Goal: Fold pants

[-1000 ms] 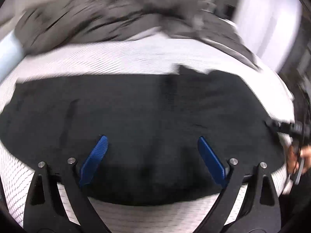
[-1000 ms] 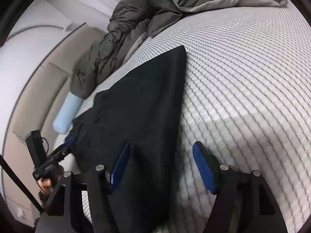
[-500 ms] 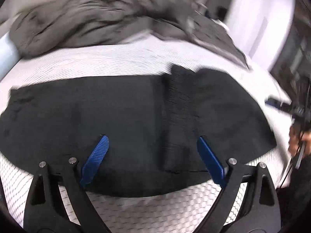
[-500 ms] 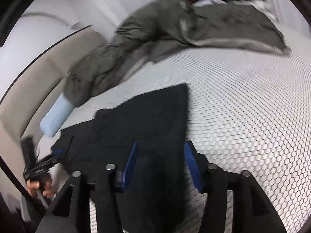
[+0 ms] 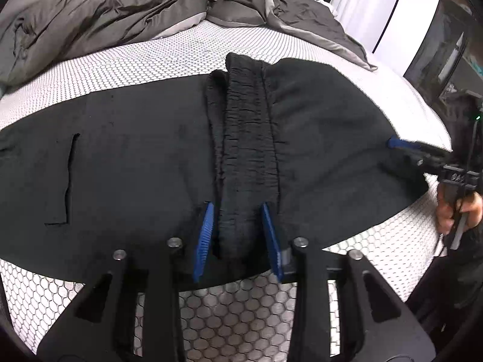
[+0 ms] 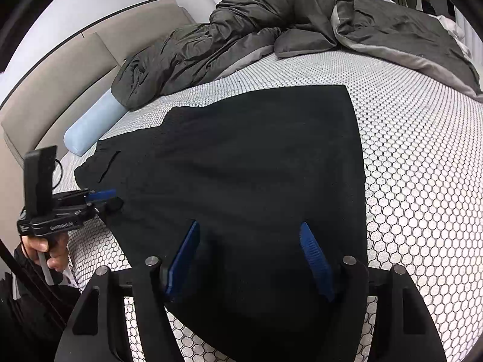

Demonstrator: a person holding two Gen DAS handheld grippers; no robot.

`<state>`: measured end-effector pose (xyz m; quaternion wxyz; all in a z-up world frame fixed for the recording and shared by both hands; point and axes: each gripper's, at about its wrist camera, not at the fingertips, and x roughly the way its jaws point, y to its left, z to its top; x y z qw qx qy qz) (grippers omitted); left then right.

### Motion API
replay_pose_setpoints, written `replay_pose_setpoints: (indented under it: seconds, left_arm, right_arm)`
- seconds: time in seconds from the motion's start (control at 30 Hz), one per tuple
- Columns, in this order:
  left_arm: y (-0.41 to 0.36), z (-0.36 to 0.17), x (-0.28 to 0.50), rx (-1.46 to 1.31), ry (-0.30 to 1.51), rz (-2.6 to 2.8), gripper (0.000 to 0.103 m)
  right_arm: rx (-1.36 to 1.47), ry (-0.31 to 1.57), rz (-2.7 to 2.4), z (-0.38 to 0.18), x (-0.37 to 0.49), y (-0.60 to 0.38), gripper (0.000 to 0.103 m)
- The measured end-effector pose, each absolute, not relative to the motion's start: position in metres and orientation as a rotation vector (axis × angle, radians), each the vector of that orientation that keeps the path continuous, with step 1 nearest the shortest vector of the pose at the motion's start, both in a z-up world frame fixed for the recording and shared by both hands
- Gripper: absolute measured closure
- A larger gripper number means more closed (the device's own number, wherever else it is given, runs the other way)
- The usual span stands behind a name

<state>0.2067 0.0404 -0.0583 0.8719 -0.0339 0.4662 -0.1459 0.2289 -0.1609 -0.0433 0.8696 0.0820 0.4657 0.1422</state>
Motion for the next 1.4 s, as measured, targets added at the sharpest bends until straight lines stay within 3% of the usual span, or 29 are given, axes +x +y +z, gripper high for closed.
replay_pose_setpoints:
  seconds: [0.1, 0.13, 0.17, 0.23, 0.4, 0.5, 0.67, 0.8, 0.9, 0.93, 1.0, 1.17, 1.4]
  left_arm:
    - [0.042, -0.041, 0.201, -0.051, 0.91, -0.272, 0.067]
    - [0.041, -0.035, 0.199, -0.052, 0.882, -0.261, 0.06]
    - [0.04, -0.03, 0.199, -0.059, 0.845, -0.248, 0.047]
    - [0.032, -0.027, 0.199, -0.073, 0.794, -0.24, 0.037]
    - [-0.012, -0.061, 0.214, 0.177, 0.923, -0.228, 0.035]
    - [-0.007, -0.055, 0.209, 0.166, 0.91, -0.214, 0.033]
    - [-0.008, -0.026, 0.201, 0.166, 0.764, -0.177, 0.031]
    - [-0.045, -0.016, 0.233, 0.238, 0.749, -0.249, 0.031]
    - [-0.061, -0.027, 0.272, 0.219, 0.845, -0.316, 0.039]
    - [-0.061, -0.035, 0.287, 0.206, 0.911, -0.324, 0.054]
    - [-0.054, -0.046, 0.301, 0.152, 0.969, -0.351, 0.054]
    - [-0.042, -0.048, 0.295, 0.119, 0.947, -0.37, 0.048]
    - [-0.034, -0.011, 0.294, 0.106, 0.868, -0.333, 0.048]
  right_arm:
    - [0.173, 0.959, 0.293, -0.04, 0.223, -0.158, 0.031]
    - [0.174, 0.954, 0.299, -0.038, 0.221, -0.16, 0.031]
    - [0.171, 0.946, 0.308, -0.035, 0.218, -0.158, 0.031]
    - [0.134, 0.942, 0.32, -0.037, 0.215, -0.148, 0.031]
    - [-0.113, 1.001, 0.249, -0.054, 0.217, -0.121, 0.032]
    - [-0.197, 0.99, 0.127, -0.053, 0.206, -0.133, 0.03]
    - [-0.069, 0.934, 0.117, -0.039, 0.199, -0.157, 0.03]
    - [-0.021, 0.937, 0.205, -0.036, 0.217, -0.137, 0.03]
    - [0.033, 0.986, 0.234, -0.043, 0.252, -0.124, 0.03]
    - [0.058, 1.003, 0.243, -0.047, 0.262, -0.124, 0.03]
    - [0.08, 1.05, 0.238, -0.054, 0.279, -0.12, 0.03]
    - [-0.173, 1.05, 0.017, -0.06, 0.284, -0.122, 0.03]
    - [-0.074, 1.006, 0.082, -0.039, 0.268, -0.138, 0.03]
